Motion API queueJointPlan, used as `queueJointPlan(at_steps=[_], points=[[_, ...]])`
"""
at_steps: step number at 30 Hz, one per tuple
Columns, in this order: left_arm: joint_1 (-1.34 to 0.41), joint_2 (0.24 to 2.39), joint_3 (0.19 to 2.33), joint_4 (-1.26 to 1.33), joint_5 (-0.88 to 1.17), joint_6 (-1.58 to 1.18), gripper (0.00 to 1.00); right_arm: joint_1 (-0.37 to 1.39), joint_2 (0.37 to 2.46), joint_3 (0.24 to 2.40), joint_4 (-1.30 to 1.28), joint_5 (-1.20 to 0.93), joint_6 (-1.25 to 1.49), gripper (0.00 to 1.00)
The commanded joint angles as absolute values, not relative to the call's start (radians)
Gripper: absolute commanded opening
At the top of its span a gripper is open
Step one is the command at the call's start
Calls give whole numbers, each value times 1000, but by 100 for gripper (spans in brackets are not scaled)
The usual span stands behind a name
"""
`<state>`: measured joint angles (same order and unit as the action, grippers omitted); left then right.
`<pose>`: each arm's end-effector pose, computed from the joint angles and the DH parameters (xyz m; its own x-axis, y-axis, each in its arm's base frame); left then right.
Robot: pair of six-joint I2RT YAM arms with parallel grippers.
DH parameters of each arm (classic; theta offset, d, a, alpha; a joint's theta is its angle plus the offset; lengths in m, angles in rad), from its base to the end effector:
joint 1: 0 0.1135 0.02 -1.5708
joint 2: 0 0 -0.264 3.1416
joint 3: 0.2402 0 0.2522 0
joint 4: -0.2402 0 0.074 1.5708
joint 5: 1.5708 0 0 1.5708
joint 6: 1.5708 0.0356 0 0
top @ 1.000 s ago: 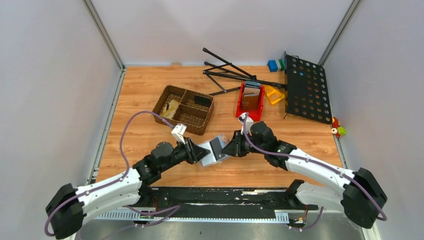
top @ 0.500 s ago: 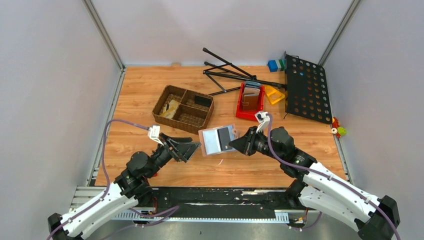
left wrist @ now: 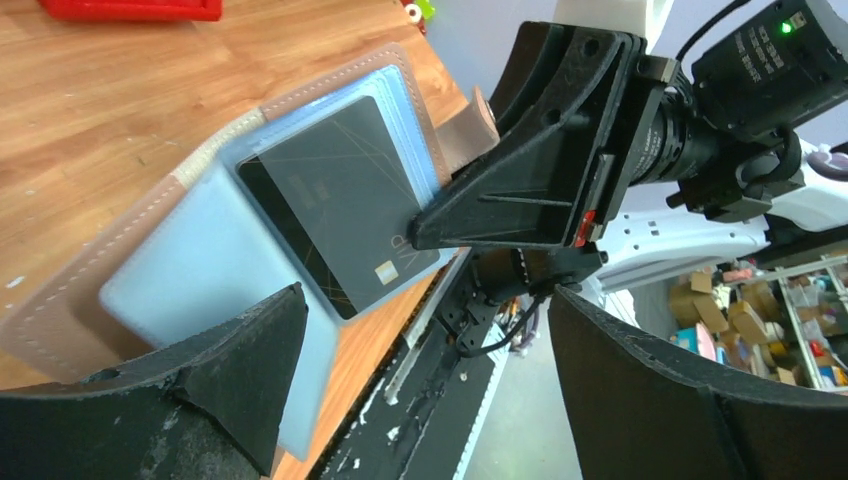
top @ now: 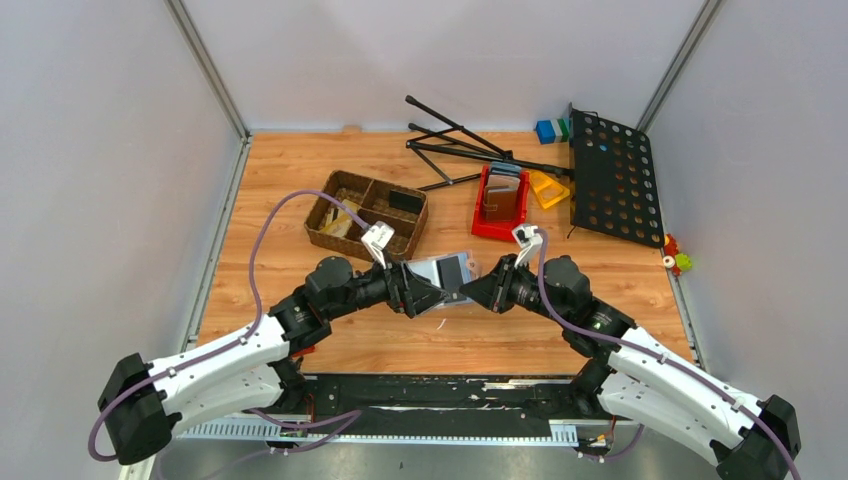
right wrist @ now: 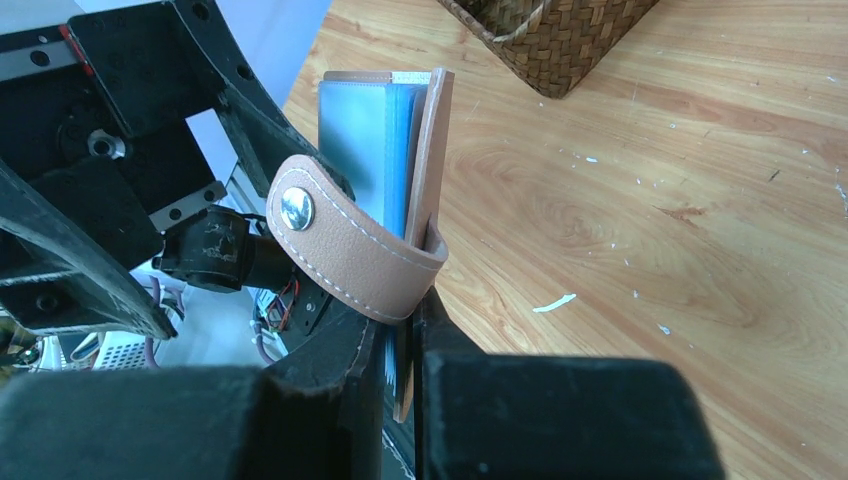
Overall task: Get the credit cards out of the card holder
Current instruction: Remove the credit card from the card holder.
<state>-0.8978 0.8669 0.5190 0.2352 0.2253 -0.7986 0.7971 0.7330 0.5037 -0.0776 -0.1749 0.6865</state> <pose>0.1234 -0.1675 0.2754 -0.6941 -0.2495 -0.6753 0.5781 0.3658 -0.7294 0.1213 0.1331 0.2599 -0.6832 0.1938 -0.7040 -0.5007 0.5774 0.6449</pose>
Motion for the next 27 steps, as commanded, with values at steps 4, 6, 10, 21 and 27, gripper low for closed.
queueJointPlan(at_steps=[4, 6, 10, 21, 27], points=[[-925, 911, 480, 482, 256, -900, 82, 793, 712, 503, -27, -174, 712, 0], [-925, 921, 475, 491, 245, -913, 75, 793, 712, 501, -21, -183, 717, 0], [-925, 933, 475, 485, 226, -921, 68, 793, 713, 496, -9, -203, 732, 0], [-926, 1007, 472, 544, 230, -975, 50, 793, 724, 451, 104, -264, 819, 0], [-926, 974, 468, 427, 158, -987, 45, 793, 710, 455, 86, -253, 825, 0]])
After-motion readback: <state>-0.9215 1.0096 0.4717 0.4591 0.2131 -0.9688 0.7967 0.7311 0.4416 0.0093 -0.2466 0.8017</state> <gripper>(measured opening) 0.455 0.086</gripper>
